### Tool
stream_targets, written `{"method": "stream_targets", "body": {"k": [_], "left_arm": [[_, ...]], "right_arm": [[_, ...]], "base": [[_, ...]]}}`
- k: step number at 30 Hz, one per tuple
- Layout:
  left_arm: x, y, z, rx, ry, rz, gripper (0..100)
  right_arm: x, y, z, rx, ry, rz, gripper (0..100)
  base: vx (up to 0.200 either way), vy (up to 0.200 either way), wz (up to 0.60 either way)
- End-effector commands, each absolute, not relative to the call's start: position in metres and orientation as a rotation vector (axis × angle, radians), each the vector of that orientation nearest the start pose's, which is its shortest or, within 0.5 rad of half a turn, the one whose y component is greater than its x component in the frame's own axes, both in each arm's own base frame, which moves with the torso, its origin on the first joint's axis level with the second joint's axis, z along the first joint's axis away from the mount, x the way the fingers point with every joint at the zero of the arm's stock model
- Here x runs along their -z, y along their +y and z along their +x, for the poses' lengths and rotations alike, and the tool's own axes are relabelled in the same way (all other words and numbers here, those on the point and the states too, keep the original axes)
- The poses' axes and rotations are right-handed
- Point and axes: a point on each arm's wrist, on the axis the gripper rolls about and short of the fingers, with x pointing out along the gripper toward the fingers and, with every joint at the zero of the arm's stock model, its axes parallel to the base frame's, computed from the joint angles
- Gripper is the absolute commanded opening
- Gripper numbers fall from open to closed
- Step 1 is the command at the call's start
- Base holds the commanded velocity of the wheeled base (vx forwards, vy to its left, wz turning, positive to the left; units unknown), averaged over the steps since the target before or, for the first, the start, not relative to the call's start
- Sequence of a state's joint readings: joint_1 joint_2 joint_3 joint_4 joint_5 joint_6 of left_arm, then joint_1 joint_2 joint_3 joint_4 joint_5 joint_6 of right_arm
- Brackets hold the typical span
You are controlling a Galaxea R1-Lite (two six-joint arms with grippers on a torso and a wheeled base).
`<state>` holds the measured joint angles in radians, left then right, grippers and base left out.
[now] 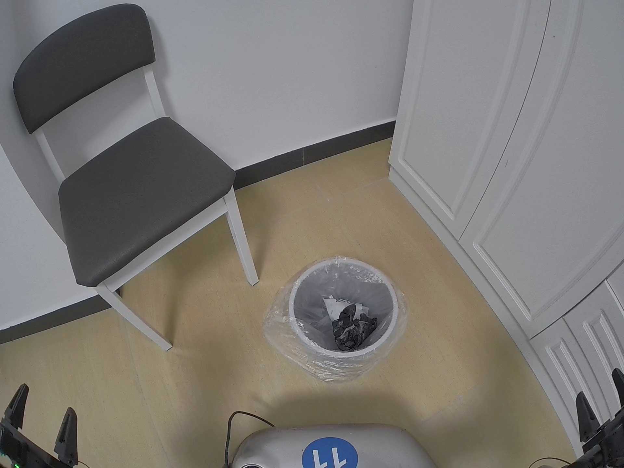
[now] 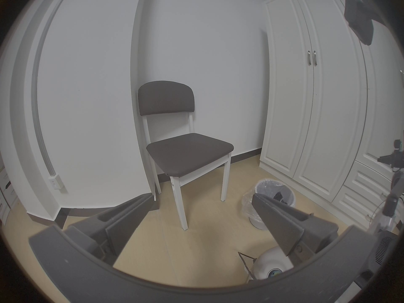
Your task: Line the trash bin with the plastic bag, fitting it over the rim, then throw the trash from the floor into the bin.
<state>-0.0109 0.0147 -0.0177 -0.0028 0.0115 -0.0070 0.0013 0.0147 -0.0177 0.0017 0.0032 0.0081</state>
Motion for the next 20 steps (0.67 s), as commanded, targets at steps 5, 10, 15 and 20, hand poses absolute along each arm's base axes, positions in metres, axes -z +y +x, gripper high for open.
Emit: {"method": "stream_targets", "body": {"k": [5, 10, 15, 20], "left_arm": [[-0.0758, 0.0005, -0.0228, -0.002, -0.003, -0.008, 100], [-0.0758, 0.0005, -0.0228, -0.002, -0.003, -0.008, 100], [-0.0758, 0.0005, -0.0228, -0.002, -0.003, -0.008, 100], [-0.0758, 0.0005, -0.0228, -0.002, -0.003, -0.008, 100]], "right_arm": [[-0.0759, 0.0, -0.0229, -0.006, -0.001, 0.017, 100], [-0.0759, 0.0, -0.0229, -0.005, -0.001, 0.015, 100], [-0.0759, 0.0, -0.0229, -0.003, -0.002, 0.015, 100], [-0.0759, 0.0, -0.0229, -0.005, -0.002, 0.014, 100]], "base": [[0.0, 0.0, 0.0], [0.0, 0.0, 0.0], [0.0, 0.0, 0.0], [0.0, 0.0, 0.0]]}}
